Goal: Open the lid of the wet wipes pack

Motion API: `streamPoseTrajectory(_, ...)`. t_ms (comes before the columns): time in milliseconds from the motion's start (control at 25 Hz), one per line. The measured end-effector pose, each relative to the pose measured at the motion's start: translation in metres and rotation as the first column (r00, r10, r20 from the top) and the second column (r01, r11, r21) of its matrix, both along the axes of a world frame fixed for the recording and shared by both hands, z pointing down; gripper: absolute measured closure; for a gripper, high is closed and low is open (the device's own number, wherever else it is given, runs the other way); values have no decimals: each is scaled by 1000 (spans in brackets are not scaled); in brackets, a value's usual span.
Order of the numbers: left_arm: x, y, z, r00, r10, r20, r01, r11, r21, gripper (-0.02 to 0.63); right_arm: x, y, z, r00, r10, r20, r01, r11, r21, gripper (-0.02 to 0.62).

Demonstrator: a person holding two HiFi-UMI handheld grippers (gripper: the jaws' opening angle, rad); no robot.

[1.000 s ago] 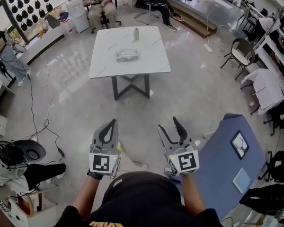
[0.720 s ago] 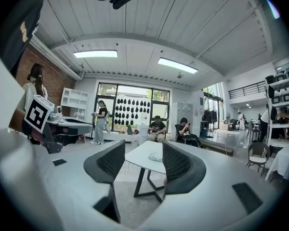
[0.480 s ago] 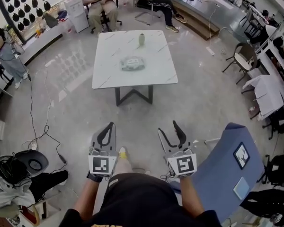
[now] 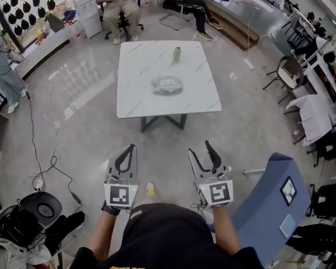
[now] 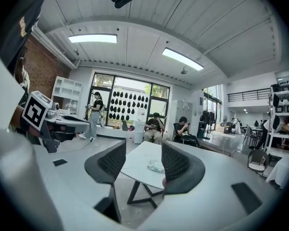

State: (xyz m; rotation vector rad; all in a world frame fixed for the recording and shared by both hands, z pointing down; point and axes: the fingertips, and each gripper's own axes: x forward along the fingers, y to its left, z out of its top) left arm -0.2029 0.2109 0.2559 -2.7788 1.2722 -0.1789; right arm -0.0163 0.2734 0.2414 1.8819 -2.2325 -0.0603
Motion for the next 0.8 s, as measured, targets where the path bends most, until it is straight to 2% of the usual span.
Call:
streamPoseTrajectory(280,-26,-49,11,999,37,-4,-37,999,-15,589,-28,-46,7,999,26,-31,-26,999,-23,368)
streamPoseTrajectory(640,-26,-85,26,999,49,-12,-50,998,-41,589,-32,-87,21,999,26,-33,-27,999,-46,370)
streamPoseTrajectory(800,-22,-107,36,998,51,22,-50,997,-52,589,-25,-114,27,999,18,-30,-19,998,-51,371)
